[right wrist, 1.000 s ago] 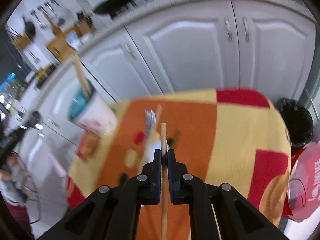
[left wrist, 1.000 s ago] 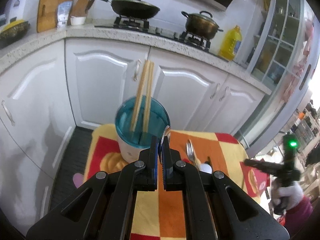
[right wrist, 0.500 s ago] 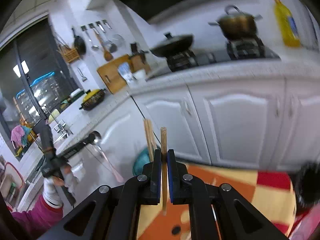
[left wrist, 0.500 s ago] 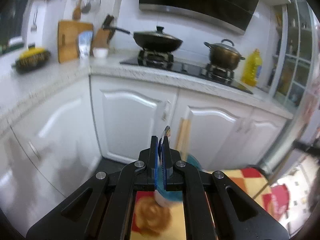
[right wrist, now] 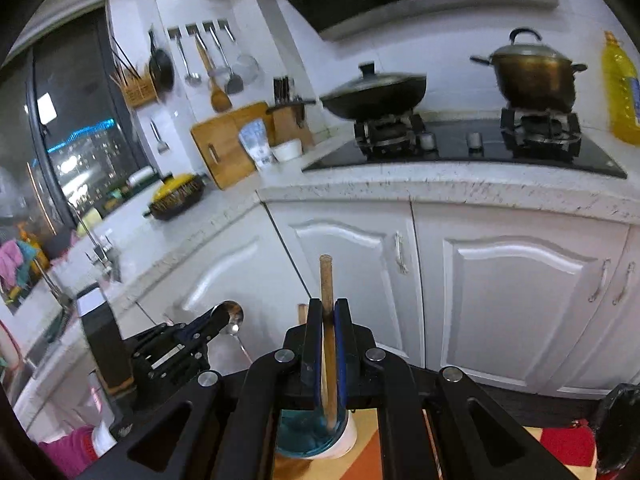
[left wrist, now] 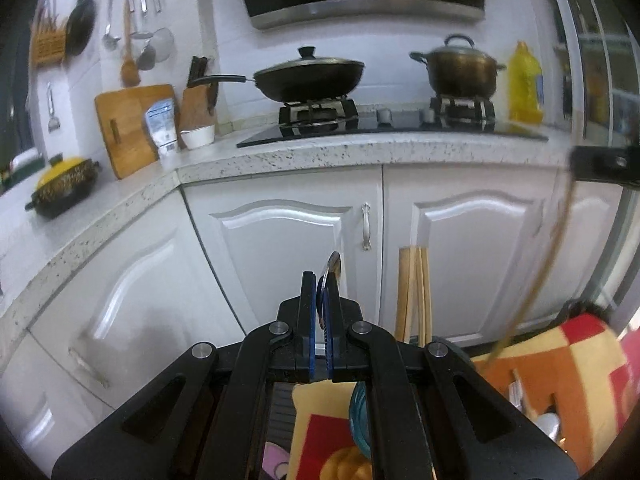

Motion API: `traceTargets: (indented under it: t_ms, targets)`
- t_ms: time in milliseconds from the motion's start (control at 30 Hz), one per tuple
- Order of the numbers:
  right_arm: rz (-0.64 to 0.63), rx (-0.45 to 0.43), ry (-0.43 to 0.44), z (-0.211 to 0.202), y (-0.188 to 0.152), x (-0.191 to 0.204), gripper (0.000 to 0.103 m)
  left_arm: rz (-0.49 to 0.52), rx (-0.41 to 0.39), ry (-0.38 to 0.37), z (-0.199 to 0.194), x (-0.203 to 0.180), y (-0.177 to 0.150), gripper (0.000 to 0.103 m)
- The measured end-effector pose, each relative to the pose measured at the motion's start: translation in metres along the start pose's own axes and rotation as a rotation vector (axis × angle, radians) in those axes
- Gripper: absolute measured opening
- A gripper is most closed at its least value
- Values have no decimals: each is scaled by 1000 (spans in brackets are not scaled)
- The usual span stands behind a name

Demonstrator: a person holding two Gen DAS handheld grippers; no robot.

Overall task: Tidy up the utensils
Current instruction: 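Open both tools to drop the spoon and chopstick into the holder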

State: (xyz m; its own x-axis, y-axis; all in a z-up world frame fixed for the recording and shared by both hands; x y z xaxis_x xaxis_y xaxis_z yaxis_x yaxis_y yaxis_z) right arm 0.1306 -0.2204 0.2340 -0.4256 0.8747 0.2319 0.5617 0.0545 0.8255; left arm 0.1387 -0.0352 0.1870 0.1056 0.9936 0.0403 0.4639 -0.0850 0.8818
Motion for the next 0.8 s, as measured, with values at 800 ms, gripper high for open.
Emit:
traceTargets:
  t_ms: [800]
  targets:
    - [163,192,74,57,-95,-20,36,-136,231,-79,41,-9,-74,21]
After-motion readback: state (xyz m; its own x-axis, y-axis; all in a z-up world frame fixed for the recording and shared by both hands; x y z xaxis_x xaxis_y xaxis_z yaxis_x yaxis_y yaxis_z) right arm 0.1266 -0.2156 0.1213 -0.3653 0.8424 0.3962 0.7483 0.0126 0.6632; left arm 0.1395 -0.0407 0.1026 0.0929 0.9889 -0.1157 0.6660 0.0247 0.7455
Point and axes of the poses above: each gripper's, at about its wrist camera, not at the fingertips, and z roughly the way its jaws point, x to its left, y to its top, the point moved 8 cm from there along z, roughly the way its jaws point, and after that the axes turned 7 degrees about -z, right-handed, at the moved point
